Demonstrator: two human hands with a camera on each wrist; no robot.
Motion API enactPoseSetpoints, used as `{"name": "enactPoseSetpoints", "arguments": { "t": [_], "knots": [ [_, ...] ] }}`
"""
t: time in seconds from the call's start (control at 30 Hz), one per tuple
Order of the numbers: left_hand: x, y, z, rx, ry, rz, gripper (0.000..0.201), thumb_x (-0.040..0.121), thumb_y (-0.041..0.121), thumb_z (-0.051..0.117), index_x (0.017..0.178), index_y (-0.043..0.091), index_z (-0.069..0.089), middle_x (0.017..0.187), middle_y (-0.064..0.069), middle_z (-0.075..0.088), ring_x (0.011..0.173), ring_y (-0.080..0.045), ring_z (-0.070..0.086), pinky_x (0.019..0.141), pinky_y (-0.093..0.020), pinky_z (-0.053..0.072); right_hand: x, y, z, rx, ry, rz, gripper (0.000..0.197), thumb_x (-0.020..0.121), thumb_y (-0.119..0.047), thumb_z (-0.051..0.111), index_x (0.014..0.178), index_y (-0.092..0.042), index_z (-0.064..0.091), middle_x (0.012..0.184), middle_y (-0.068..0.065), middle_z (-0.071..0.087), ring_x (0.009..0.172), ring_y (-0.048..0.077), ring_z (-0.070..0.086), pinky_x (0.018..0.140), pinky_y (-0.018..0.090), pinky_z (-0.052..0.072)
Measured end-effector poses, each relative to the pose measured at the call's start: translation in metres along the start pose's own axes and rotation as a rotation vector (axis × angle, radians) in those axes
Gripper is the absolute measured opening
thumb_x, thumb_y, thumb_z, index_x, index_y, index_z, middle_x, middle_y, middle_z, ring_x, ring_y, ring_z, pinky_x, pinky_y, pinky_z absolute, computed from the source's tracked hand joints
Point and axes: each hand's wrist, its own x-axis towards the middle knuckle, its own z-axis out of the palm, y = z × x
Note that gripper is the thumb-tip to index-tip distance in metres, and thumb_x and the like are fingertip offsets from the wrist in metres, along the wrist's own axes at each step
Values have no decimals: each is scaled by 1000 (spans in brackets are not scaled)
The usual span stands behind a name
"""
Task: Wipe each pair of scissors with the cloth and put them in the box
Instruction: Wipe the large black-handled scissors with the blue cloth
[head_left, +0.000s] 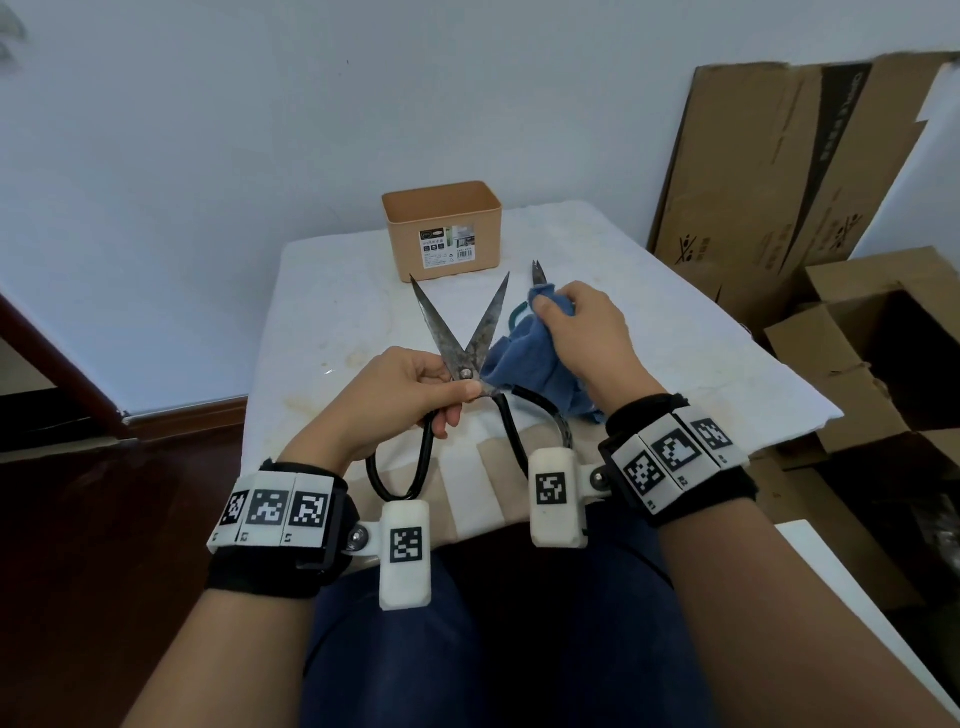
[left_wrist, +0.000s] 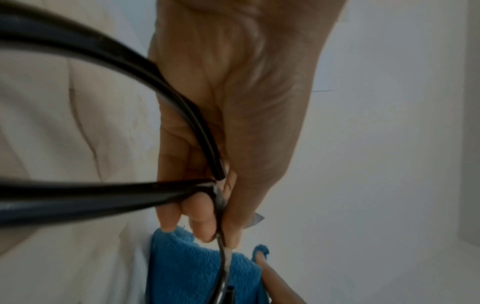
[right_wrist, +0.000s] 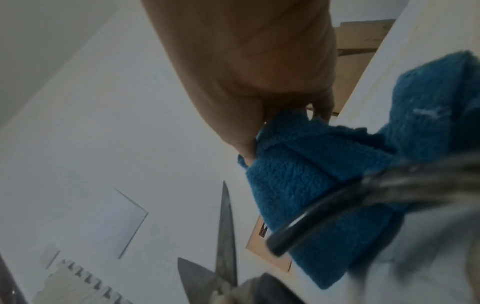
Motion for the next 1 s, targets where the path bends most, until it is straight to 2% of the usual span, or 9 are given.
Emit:
{"name": "enactPoseSetpoints", "arguments": {
  "t": [0.1, 0.23, 0.3, 0.4, 0.47, 0.6, 0.7, 0.83, 1.0],
  "knots": [
    [-1, 3, -3, -13, -26, -9, 25, 89, 19, 74, 70, 7, 64, 63, -9, 66, 50, -14, 53, 60, -27, 56, 1, 4, -6, 58, 28, -22, 22, 94, -32, 54, 91, -11, 61, 87, 4, 62, 85, 20, 57, 76, 36, 47],
    [2, 5, -1, -12, -73, -19, 27, 89, 20, 74, 67, 8, 64, 64, -10, 67, 50, -14, 53, 62, -29, 56, -2, 0, -4, 137, 8, -85, 12, 91, -24, 63, 93, -14, 69, 81, -5, 64, 71, 1, 55, 60, 11, 42],
    [2, 4, 1, -14, -73, -20, 27, 90, 21, 73, 68, 7, 65, 63, -9, 67, 50, -15, 53, 62, -30, 56, -5, 1, -1, 178, 31, -92, 7, 89, -19, 65, 96, -19, 66, 76, -10, 60, 67, -1, 55, 55, 6, 40],
    [2, 2, 1, -21, -68, -20, 27, 91, 21, 72, 69, 6, 64, 63, -10, 66, 50, -16, 53, 63, -32, 56, -11, 1, 6, 236, 11, -111, 9, 86, -12, 67, 92, -18, 62, 75, -7, 58, 60, -1, 53, 54, 8, 41],
    [3, 3, 2, -21, -60, -21, 26, 91, 20, 72, 71, 5, 65, 63, -10, 66, 49, -15, 53, 61, -31, 56, -14, -1, 9, 211, -54, -128, 11, 84, -12, 70, 88, -18, 61, 82, -4, 59, 67, 4, 54, 59, 11, 42],
    [3, 6, 2, -31, -32, -12, 25, 92, 18, 71, 70, 8, 65, 64, -11, 65, 49, -14, 52, 58, -27, 54, -16, -6, 14, 268, -184, -97, 13, 81, -28, 75, 82, -19, 66, 82, -2, 66, 75, 11, 60, 77, 34, 54],
    [3, 7, 3, -25, -33, -5, 25, 91, 19, 72, 69, 8, 65, 64, -11, 65, 49, -15, 52, 58, -27, 54, -17, -4, 17, 301, -200, -84, 11, 83, -23, 74, 82, -17, 65, 79, 1, 64, 73, 13, 59, 82, 42, 57],
    [3, 9, 7, 5, -46, 14, 23, 90, 20, 73, 71, 10, 66, 63, -8, 66, 50, -15, 53, 59, -26, 53, -15, 2, 22, 298, -177, -6, 31, 82, -22, 77, 99, -12, 53, 92, 5, 60, 72, 11, 60, 78, 36, 56],
    [2, 12, 6, 90, -31, 53, 27, 88, 24, 76, 66, 14, 65, 60, -4, 67, 52, -15, 55, 65, -25, 52, -12, 2, 20, 278, -183, 15, 23, 81, -25, 77, 75, -17, 56, 69, -1, 64, 55, 11, 57, 63, 27, 52]
  ]
}}
